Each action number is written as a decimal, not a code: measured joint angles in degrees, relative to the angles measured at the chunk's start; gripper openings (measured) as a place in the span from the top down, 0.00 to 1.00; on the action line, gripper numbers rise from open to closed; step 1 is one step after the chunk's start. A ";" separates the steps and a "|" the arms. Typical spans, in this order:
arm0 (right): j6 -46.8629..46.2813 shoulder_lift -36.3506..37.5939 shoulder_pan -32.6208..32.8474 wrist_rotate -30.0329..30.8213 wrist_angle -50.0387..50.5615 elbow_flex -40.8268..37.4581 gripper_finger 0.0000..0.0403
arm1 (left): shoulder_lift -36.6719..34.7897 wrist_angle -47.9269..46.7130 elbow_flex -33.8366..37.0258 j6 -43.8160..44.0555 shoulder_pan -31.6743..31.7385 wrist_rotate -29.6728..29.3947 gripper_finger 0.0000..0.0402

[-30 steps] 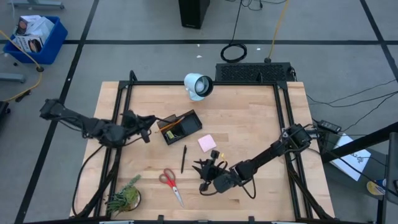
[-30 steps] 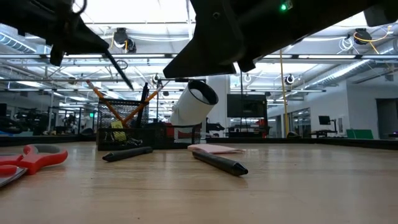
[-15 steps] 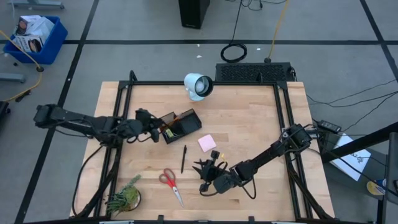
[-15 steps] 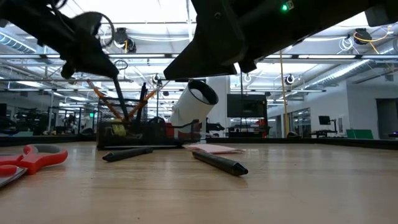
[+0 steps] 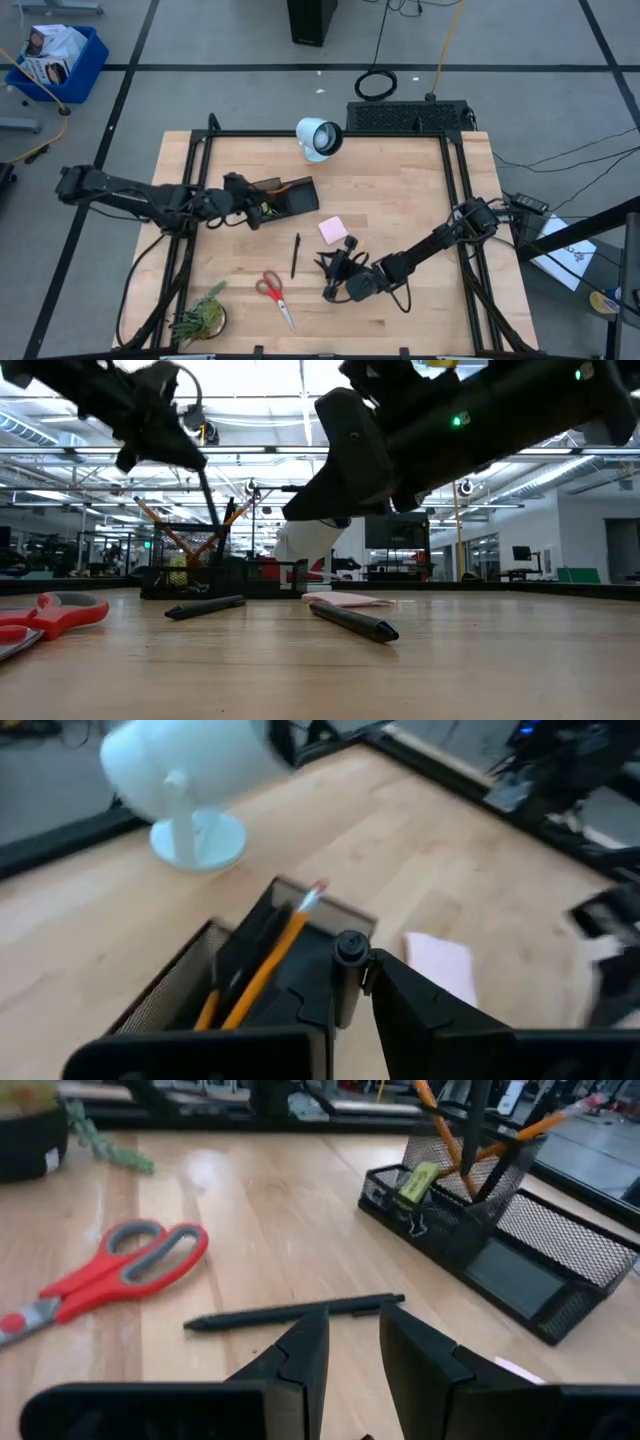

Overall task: Pick and place office supplies into organizer
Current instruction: Put the black pen into the black desk organizer

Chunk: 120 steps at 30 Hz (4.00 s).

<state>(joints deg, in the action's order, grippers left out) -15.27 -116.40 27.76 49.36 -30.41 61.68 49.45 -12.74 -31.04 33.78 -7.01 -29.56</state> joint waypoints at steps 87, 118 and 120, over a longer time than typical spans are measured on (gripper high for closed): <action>-16.12 0.02 8.98 5.71 24.24 9.56 0.79 | 1.92 -1.19 -6.18 -6.67 -22.38 -20.30 0.47; -36.80 -7.26 14.21 0.54 54.93 29.33 0.79 | 3.87 -2.05 -6.15 -4.11 -22.16 -20.43 0.50; -33.77 -7.26 13.93 0.27 55.12 31.66 0.79 | 3.83 -1.96 -6.13 -4.09 -22.16 -20.43 0.49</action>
<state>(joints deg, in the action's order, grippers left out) -49.05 -123.66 41.70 49.64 24.71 93.35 53.28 -14.69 -37.17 29.69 -29.17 -50.00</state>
